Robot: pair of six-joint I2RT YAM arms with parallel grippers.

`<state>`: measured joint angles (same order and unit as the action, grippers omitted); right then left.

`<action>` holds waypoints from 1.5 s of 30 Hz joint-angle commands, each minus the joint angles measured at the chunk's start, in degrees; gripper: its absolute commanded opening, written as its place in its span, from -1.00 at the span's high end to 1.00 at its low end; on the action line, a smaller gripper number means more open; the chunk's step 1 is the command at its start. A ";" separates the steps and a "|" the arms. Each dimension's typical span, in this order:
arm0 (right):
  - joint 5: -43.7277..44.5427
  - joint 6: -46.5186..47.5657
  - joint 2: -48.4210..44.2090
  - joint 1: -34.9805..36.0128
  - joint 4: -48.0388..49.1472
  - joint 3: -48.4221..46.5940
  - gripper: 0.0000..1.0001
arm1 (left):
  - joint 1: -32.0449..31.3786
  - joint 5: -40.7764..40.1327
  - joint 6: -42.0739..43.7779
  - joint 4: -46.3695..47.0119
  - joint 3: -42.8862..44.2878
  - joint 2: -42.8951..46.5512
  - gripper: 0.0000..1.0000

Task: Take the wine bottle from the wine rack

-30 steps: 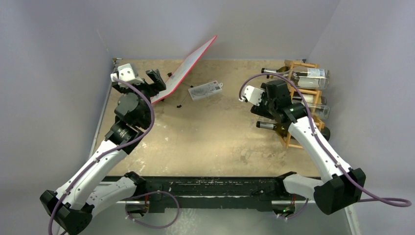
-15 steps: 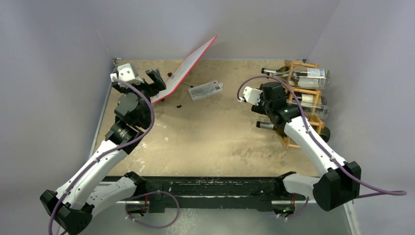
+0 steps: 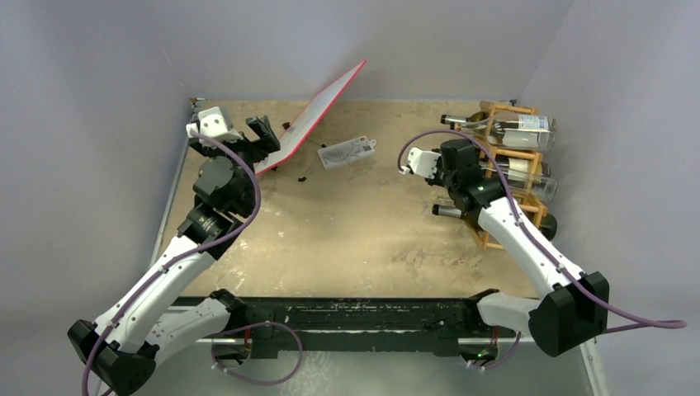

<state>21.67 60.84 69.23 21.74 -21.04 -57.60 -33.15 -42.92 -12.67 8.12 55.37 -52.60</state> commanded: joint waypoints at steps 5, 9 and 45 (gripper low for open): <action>0.63 -4.05 -4.69 0.66 0.15 -4.09 0.70 | -0.33 -0.33 0.36 2.97 -0.60 0.12 -0.74; 3.54 -5.02 -6.41 0.81 -0.15 -5.38 1.00 | -0.34 -0.40 0.28 2.95 -0.62 0.03 -0.74; -7.77 -24.24 -8.92 0.84 -9.10 -29.44 1.00 | -0.34 -0.59 0.19 3.09 -0.79 -0.45 -0.75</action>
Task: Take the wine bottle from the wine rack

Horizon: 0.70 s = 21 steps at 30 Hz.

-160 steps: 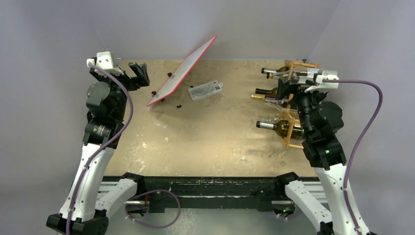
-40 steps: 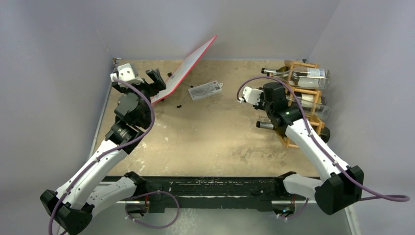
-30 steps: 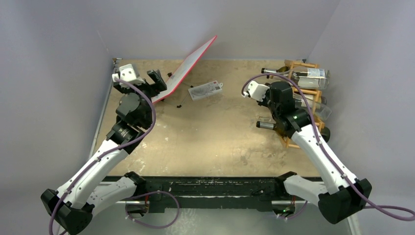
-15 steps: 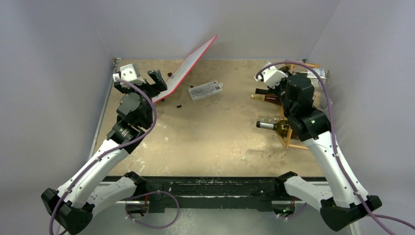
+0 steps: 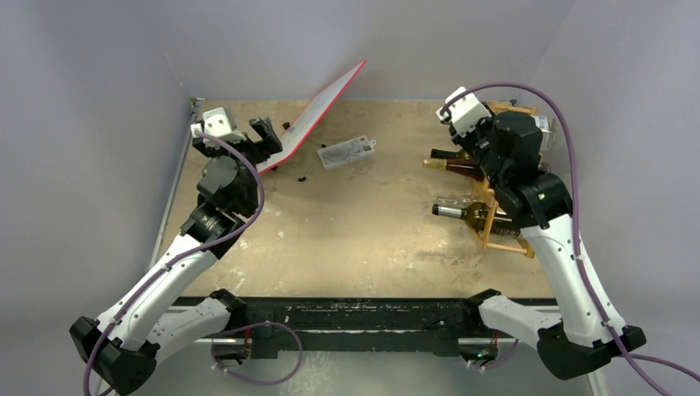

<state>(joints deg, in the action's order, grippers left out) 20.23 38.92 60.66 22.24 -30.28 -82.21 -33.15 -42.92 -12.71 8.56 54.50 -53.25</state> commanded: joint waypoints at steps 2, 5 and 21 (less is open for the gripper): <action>-8.62 -2.92 -0.68 0.35 0.33 -5.16 1.00 | -0.34 -0.71 0.31 2.61 0.14 0.26 -0.75; -12.02 -4.72 -1.10 0.34 1.34 -5.75 1.00 | -0.34 -0.83 0.34 2.69 0.03 0.32 -0.75; -39.29 -22.72 7.16 0.50 14.63 -10.83 1.00 | -0.27 -2.29 1.25 2.90 -0.07 0.08 -0.74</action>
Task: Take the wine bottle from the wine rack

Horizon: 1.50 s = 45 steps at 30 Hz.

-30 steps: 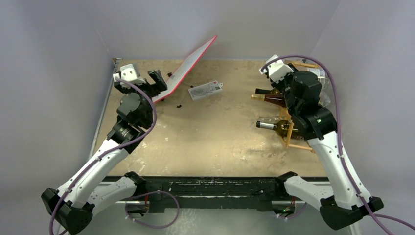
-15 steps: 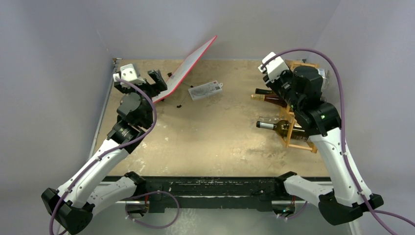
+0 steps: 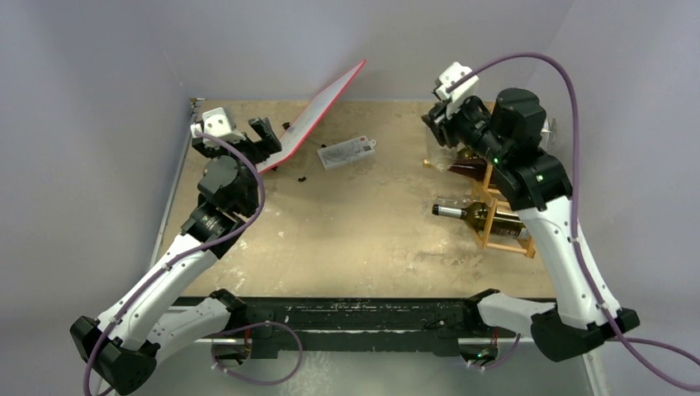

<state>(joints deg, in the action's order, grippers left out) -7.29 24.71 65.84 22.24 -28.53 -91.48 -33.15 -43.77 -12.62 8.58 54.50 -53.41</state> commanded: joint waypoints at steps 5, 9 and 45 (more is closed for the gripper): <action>-21.23 -17.93 4.32 2.41 27.50 4.59 1.00 | -0.27 -3.65 1.80 3.03 -0.28 0.46 -0.69; -19.98 -19.95 7.79 8.45 36.40 8.53 1.00 | -0.28 -6.96 2.24 3.09 -0.53 1.35 -0.65; -1.93 -26.19 34.09 32.58 65.39 15.59 1.00 | -0.25 -13.96 3.83 5.57 -2.39 2.16 -0.58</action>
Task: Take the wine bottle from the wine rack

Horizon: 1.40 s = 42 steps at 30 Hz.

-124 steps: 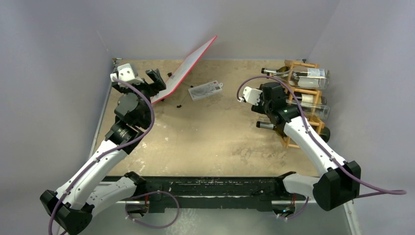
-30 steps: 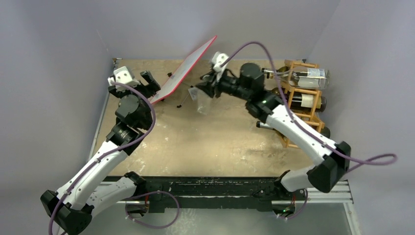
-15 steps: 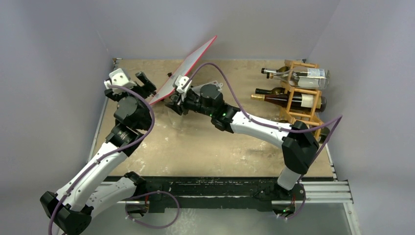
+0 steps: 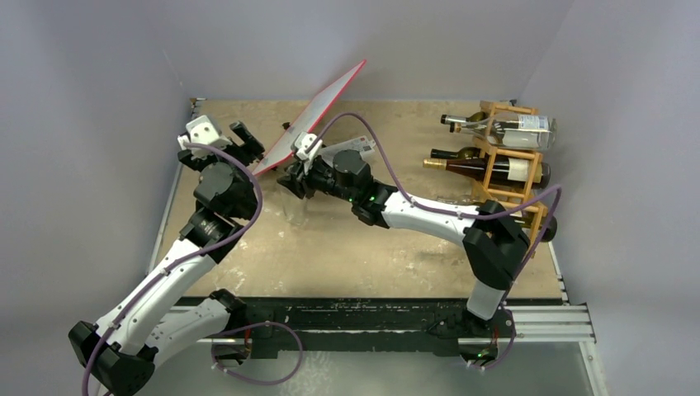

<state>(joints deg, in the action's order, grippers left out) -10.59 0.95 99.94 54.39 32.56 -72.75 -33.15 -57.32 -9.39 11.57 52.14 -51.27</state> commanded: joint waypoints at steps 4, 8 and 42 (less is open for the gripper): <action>1.72 -3.13 0.86 0.41 1.24 -4.19 1.00 | -0.30 -0.19 0.51 2.51 -0.06 -0.18 -0.58; 1.30 -3.32 1.66 0.44 -0.03 -4.35 1.00 | -0.25 -0.08 0.34 2.49 -0.10 -0.28 -0.58; 6.49 1.04 -6.30 2.17 -16.71 -8.33 -0.32 | -0.29 -0.82 0.97 2.85 -0.24 1.39 -0.57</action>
<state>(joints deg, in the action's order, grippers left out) -5.39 0.03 101.62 56.25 17.96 -79.22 -33.15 -57.49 -9.37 11.60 51.83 -51.18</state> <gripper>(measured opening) 0.653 0.785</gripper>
